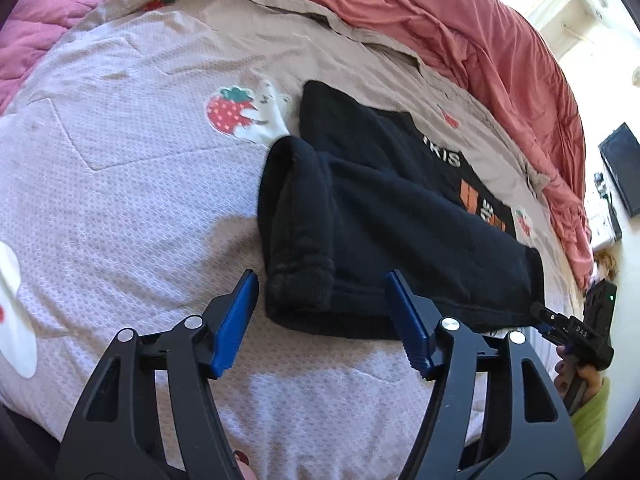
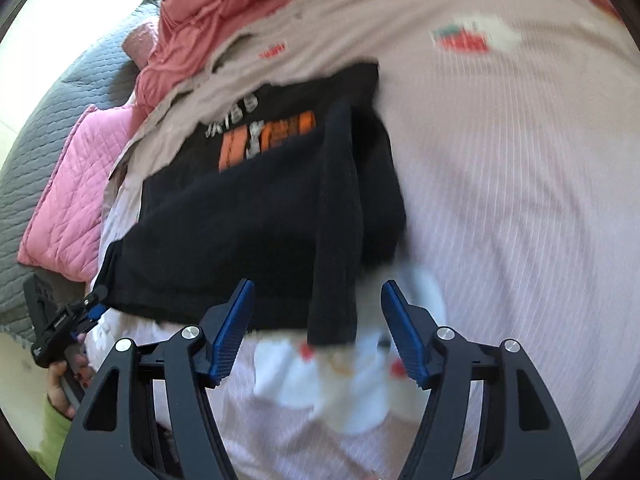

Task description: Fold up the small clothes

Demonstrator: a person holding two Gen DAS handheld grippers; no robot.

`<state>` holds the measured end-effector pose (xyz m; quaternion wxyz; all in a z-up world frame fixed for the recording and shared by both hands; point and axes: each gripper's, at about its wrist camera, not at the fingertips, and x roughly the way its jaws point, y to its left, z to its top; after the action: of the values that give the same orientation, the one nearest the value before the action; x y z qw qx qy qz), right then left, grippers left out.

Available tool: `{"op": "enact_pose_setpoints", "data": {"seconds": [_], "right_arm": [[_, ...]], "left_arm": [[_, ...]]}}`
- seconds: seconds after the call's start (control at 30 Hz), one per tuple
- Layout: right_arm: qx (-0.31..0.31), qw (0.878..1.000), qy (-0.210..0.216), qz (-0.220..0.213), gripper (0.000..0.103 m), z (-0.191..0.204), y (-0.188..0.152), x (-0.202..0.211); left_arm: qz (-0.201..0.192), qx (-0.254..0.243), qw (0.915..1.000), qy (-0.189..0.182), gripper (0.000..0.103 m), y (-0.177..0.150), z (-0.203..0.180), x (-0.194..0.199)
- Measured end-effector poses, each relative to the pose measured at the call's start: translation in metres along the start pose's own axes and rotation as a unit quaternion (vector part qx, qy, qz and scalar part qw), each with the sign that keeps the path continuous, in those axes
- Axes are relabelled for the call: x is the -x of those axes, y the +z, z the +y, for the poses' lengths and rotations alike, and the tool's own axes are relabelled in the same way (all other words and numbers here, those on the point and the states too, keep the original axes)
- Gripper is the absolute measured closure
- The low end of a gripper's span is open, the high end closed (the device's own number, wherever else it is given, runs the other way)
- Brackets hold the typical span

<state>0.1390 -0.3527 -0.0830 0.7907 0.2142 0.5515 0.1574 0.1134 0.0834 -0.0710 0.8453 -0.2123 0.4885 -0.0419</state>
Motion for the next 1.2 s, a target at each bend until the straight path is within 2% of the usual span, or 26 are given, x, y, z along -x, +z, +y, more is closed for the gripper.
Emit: {"op": "enact_pose_setpoints", "data": {"seconds": [0.1,0.17,0.23,0.27,0.3,0.33,0.37,0.4,0.57,0.67,0.8,0.9,1.03,1.2], "right_arm": [[-0.001,1.0,-0.002,0.003,0.039,0.001,-0.003,-0.001],[-0.003,1.0,-0.007,0.003,0.047,0.0,-0.003,-0.001],[-0.014,1.0,-0.007,0.008,0.052,-0.005,-0.003,-0.003],[-0.02,1.0,-0.006,0.009,0.059,-0.008,-0.002,-0.004],[-0.024,1.0,-0.002,0.009,0.064,-0.01,-0.002,-0.004],[-0.027,1.0,0.009,0.01,0.077,-0.012,-0.001,-0.004],[-0.026,0.999,0.02,0.011,0.089,-0.012,-0.001,-0.004],[-0.019,0.999,0.034,0.011,0.09,-0.01,0.0,-0.003],[0.028,0.996,0.08,-0.027,0.092,0.008,0.013,0.008],[0.017,0.991,0.119,-0.057,0.095,0.006,0.027,0.012],[-0.007,0.981,0.16,-0.107,0.095,-0.001,0.052,0.019],[-0.013,0.98,0.149,-0.129,0.095,-0.006,0.071,0.016],[-0.024,0.982,0.123,-0.142,0.095,-0.017,0.09,0.008],[-0.047,0.981,0.114,-0.146,0.095,-0.029,0.104,-0.004]], "left_arm": [[0.005,-0.01,0.9999,0.005,0.046,-0.002,-0.008,-0.006],[0.006,-0.009,0.9999,0.011,0.05,-0.003,-0.011,-0.009],[0.005,-0.006,0.9999,0.013,0.067,-0.002,-0.012,-0.009],[0.003,-0.007,0.9998,0.016,0.071,-0.001,-0.013,-0.009],[0.002,-0.007,0.9998,0.018,0.081,0.0,-0.013,-0.009],[0.001,-0.003,0.9998,0.02,0.093,0.0,-0.011,-0.009],[0.002,0.001,0.9998,0.019,0.097,0.001,-0.009,-0.008],[0.003,0.007,0.9999,0.013,0.099,0.001,-0.007,-0.006],[-0.008,0.009,0.9996,-0.025,0.1,0.01,-0.012,0.012],[-0.023,0.02,0.9979,-0.058,0.1,0.022,-0.016,0.019],[-0.037,0.054,0.9944,-0.083,0.1,0.049,-0.012,0.012],[-0.047,0.074,0.9922,-0.088,0.1,0.07,-0.009,0.002],[-0.057,0.076,0.9932,-0.068,0.1,0.095,-0.008,-0.016],[-0.064,0.083,0.9933,-0.049,0.1,0.115,-0.004,-0.035]]}}
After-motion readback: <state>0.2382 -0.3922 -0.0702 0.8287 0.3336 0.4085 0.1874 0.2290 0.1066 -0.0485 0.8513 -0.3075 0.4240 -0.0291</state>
